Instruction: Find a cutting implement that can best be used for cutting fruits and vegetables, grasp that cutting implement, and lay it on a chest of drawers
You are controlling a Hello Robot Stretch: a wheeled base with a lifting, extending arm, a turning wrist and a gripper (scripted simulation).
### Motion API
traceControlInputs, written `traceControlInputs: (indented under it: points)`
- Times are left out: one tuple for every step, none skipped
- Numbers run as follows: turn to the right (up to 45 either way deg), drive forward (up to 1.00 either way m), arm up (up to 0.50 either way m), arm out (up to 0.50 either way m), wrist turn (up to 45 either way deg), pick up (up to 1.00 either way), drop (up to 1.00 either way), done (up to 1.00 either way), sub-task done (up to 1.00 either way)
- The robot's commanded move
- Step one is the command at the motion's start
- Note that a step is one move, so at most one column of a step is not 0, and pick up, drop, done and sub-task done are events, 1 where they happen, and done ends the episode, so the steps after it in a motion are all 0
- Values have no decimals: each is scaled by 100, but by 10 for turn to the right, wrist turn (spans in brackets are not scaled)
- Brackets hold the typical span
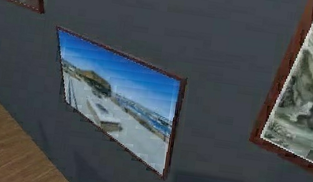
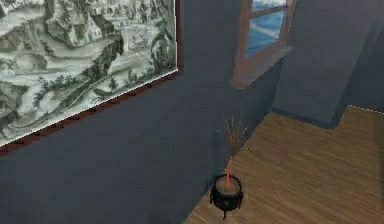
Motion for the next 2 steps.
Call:
traceControlInputs:
  points:
    - [-390,0,0,0,0,0,0,0,0]
    - [0,50,0,0,0,0,0,0,0]
